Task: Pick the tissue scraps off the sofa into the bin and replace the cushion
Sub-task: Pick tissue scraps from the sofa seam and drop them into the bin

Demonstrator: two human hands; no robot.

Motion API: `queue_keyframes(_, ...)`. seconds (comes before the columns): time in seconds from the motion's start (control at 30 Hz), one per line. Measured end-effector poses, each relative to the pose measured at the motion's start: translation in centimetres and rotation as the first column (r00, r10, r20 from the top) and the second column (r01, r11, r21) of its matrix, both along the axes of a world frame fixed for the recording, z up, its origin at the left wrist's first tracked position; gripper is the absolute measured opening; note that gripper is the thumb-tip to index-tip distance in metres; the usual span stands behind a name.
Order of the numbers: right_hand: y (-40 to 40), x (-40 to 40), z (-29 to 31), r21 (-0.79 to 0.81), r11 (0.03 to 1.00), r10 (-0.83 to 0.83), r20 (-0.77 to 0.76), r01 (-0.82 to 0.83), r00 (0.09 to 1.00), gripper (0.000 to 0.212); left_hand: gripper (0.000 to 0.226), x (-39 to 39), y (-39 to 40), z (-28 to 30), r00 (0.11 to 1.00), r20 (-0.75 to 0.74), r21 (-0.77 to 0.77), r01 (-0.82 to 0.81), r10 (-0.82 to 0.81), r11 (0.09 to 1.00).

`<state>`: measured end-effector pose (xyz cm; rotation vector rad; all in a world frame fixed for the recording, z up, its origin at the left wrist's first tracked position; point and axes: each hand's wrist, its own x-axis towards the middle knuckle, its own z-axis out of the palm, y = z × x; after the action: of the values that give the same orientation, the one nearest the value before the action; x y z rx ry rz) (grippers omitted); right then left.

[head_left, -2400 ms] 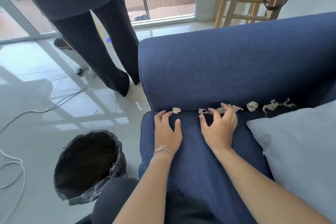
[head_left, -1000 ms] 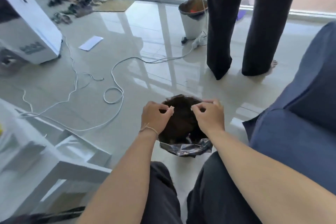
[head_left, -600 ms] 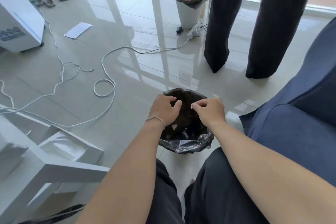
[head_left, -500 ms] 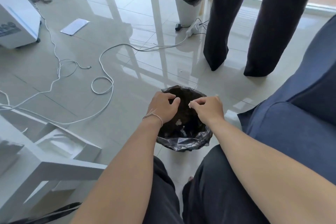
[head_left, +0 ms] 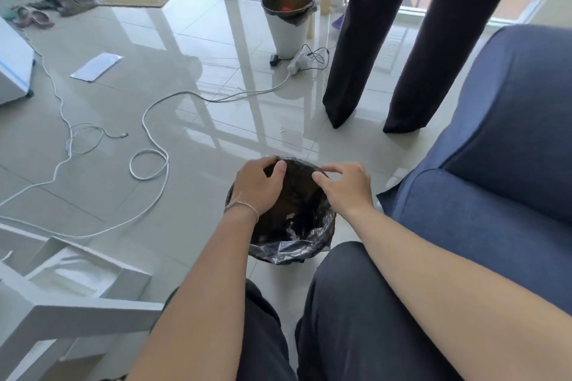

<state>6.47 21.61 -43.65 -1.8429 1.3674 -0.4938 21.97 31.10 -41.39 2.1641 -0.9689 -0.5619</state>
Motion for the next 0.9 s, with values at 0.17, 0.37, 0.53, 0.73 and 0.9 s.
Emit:
queue_keyframes(0.17, -2.0, -8.6, 2.4, -0.199, 0.979, -0.018, 0.133, 0.044, 0.991, 0.02, 0.041, -6.0, -1.1, 2.9, 0.993, -0.111, -0.222, -0.001, -0.025, 0.975)
queue_keyframes(0.37, -5.0, -25.8, 2.4, -0.441, 0.76, -0.473, 0.129, 0.478, 0.871, 0.02, 0.03, -19.3, -6.2, 5.5, 0.932, -0.173, -0.299, 0.26, -0.32, 0.918)
queue_keyframes(0.53, -6.1, -38.9, -0.6, -0.589, 0.573, -0.73, -0.051, 0.57, 0.682, 0.025, 0.024, -31.0, -9.7, 5.6, 0.821, -0.299, -0.385, 0.362, -0.486, 0.849)
queue_keyframes(0.73, -7.1, -41.3, -3.0, -0.492, 0.479, -0.858, -0.089, 0.727, 0.506, 0.051, 0.029, -39.8, -12.7, 1.8, 0.781, -0.302, -0.263, 0.484, -0.547, 0.835)
queue_keyframes(0.9, -7.9, -41.9, -4.1, -0.467, 0.446, -0.875, -0.049, 0.764, 0.481, 0.052, 0.021, -43.4, -15.1, -0.2, 0.855, -0.158, -0.227, 0.456, -0.494, 0.861)
